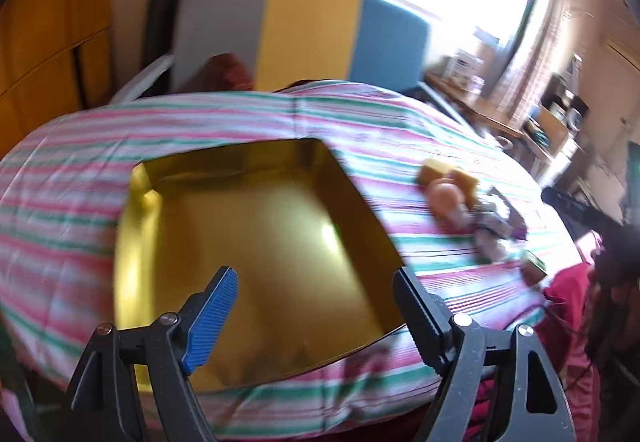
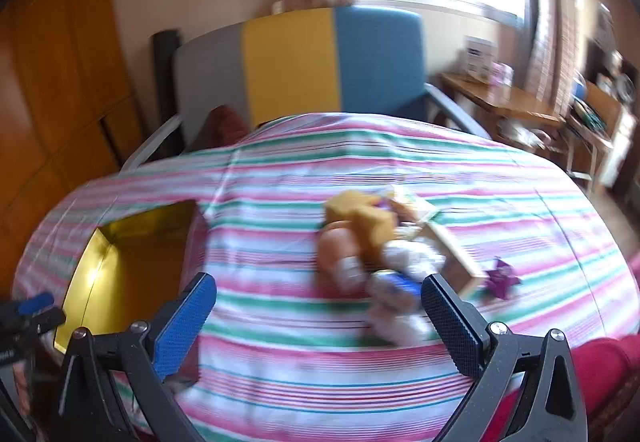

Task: Organize objects
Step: 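Move the left tool toward the item cluster and open its fingers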

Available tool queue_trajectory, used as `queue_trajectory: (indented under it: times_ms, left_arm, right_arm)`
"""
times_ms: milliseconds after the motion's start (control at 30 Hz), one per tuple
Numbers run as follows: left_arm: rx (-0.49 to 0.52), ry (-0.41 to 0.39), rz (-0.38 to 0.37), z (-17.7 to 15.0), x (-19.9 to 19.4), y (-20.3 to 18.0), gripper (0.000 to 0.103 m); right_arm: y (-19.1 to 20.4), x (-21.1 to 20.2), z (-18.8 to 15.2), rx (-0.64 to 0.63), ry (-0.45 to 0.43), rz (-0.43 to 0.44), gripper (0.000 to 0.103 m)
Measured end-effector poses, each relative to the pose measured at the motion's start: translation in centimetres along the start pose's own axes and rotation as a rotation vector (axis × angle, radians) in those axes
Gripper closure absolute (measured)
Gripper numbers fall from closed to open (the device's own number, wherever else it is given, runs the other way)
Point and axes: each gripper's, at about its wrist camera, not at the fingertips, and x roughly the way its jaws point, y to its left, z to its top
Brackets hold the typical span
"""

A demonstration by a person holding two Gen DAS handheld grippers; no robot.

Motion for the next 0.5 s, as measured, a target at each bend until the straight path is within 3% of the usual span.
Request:
queue_trajectory:
  times_ms: [200,333,500]
  left_arm:
    - [0.101,0.119,-0.1,2.8,4.4,-6.3,0.024]
    - [0.141,0.181,-0.16,4.2,7.4,-10.7,0.026]
    - [0.295,0.214,-0.237,3.7,10.6,-17.1,0.027]
  right_arm:
    - [-7.9,0.8,0.0,0.137,0.043,-0.127,0.0]
    - [-11.7,1.5,0.3,0.199,0.049,-0.156,0.0]
    - [-15.1,2.5,-1.4,0.316,0.057,-0.13,0.0]
